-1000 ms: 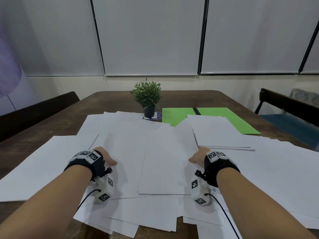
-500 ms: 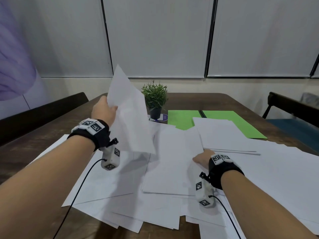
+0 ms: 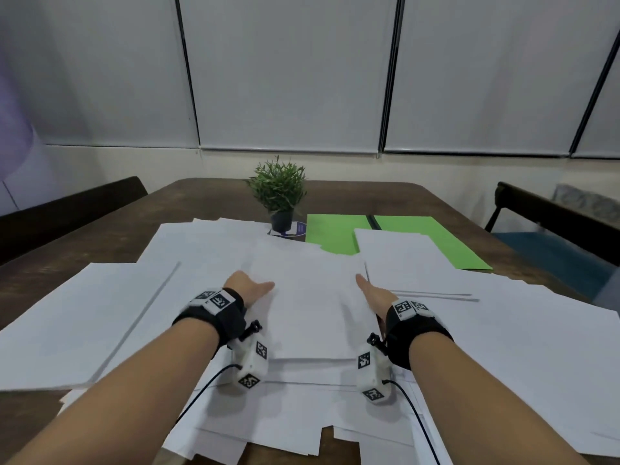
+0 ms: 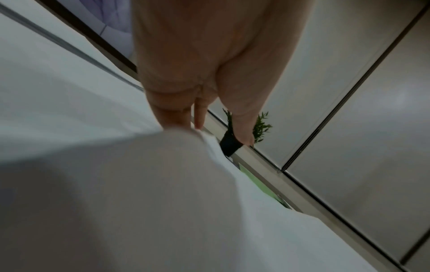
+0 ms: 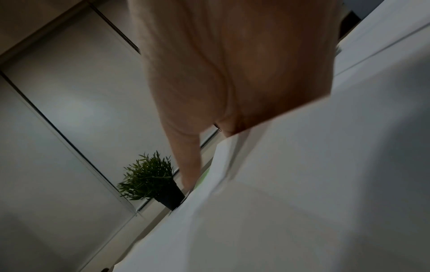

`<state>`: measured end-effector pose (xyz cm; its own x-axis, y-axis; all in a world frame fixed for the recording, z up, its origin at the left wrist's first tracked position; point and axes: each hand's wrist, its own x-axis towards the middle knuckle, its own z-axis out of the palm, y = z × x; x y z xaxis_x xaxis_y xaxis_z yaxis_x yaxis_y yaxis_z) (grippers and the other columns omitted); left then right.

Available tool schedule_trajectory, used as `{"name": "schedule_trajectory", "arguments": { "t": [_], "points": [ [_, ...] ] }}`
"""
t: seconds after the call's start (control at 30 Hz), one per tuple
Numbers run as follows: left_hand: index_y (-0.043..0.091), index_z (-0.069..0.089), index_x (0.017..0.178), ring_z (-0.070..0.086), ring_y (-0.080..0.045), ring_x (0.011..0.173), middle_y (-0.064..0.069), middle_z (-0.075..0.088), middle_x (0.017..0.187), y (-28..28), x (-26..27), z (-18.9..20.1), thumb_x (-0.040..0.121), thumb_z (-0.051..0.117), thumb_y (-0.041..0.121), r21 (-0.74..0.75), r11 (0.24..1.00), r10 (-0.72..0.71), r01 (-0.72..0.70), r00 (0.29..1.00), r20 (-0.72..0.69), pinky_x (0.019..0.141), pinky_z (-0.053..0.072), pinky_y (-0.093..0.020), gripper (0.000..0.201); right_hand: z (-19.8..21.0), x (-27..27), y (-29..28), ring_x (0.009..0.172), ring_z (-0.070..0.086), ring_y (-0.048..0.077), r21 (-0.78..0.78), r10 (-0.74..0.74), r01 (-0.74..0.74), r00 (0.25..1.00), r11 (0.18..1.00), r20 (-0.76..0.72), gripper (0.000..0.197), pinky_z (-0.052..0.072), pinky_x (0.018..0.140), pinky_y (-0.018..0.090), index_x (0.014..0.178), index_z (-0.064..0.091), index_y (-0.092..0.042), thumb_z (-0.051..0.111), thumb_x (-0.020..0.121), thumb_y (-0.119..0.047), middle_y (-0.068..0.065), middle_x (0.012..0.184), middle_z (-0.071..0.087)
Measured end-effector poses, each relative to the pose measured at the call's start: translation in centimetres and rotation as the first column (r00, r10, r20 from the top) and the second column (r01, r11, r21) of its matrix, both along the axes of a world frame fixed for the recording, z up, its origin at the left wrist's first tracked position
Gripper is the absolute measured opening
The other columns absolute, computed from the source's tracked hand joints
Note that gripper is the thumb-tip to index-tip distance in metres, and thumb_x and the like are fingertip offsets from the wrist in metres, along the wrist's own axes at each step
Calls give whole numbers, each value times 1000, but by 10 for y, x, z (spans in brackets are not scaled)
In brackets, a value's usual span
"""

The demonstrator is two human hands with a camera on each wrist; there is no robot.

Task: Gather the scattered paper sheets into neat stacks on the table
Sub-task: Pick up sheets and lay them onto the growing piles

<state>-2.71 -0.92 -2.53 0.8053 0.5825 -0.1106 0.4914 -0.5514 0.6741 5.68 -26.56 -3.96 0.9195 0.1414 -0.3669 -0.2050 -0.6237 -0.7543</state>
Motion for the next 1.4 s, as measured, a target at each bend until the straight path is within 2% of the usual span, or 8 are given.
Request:
{"name": "schedule_trajectory", "arguments": {
  "t": [0.07, 0.23, 0.37, 0.53, 0.8, 0.93, 1.13, 1.4],
  "points": [
    [-8, 57, 119, 60, -35, 107, -21, 64, 113, 7, -1, -2, 86, 60, 53, 13, 1000, -12, 13, 995, -98, 77, 44, -31, 70, -1, -4, -2, 108, 57, 29, -114, 54, -54, 999, 992, -5, 65, 51, 79, 21, 137, 45, -13, 59, 88, -52, 11, 131, 54],
    [6, 46, 137, 40, -31, 132, -14, 45, 143, 50, -32, 2, 91, 44, 60, 158, 987, 72, -25, 952, -299, 109, 32, -33, 71, 1, -4, 5, 119, 55, 27, -472, 210, -163, 976, 867, 50, 64, 46, 98, 31, 134, 51, -10, 65, 85, -47, 8, 135, 56],
    [6, 36, 144, 32, -25, 139, -12, 33, 152, 56, -55, 0, 100, 24, 53, 147, 988, 18, 53, 896, -443, 111, 23, -30, 66, 1, -7, 5, 115, 55, 27, -424, 172, -133, 983, 896, 56, 64, 45, 95, 31, 136, 48, -10, 60, 86, -48, 8, 136, 54],
    [7, 32, 146, 37, -27, 135, -13, 35, 150, 32, -50, 12, 99, 15, 57, 104, 984, -81, 142, 890, -449, 110, 27, -31, 71, -8, 0, 2, 101, 62, 24, -355, 202, -168, 977, 920, 63, 75, 50, 93, 33, 121, 62, -15, 82, 60, -54, 4, 116, 67],
    [2, 47, 135, 43, -28, 130, -12, 46, 142, 49, -46, 17, 95, 48, 48, 113, 990, -30, 81, 919, -394, 103, 33, -30, 61, 6, -15, 3, 124, 52, 26, -496, 240, -175, 968, 851, 70, 53, 44, 98, 28, 134, 50, -4, 60, 92, -35, 11, 137, 53],
    [5, 51, 132, 47, -24, 127, -9, 51, 138, 71, -63, 14, 89, 59, 47, 209, 974, 38, 89, 843, -537, 101, 36, -27, 61, 11, -19, 1, 133, 42, 27, -436, 223, -157, 969, 886, 105, 45, 38, 103, 26, 139, 45, -5, 41, 102, -29, 14, 145, 40],
    [10, 59, 122, 56, -22, 117, -6, 60, 127, 82, -68, 12, 77, 59, 68, 311, 941, 67, 136, 824, -563, 98, 42, -27, 74, 7, -16, 1, 124, 50, 25, -475, 267, -170, 953, 863, 145, 42, 41, 94, 25, 133, 48, -4, 47, 98, -27, 12, 138, 48],
    [12, 65, 112, 61, -21, 110, -5, 67, 116, 89, -72, 15, 82, 63, 55, 312, 944, 68, 109, 860, -506, 92, 45, -26, 53, 6, -14, 0, 123, 51, 25, -477, 285, -204, 953, 855, 103, 39, 44, 88, 22, 133, 50, -3, 47, 98, -21, 13, 136, 50]
  ]
}}
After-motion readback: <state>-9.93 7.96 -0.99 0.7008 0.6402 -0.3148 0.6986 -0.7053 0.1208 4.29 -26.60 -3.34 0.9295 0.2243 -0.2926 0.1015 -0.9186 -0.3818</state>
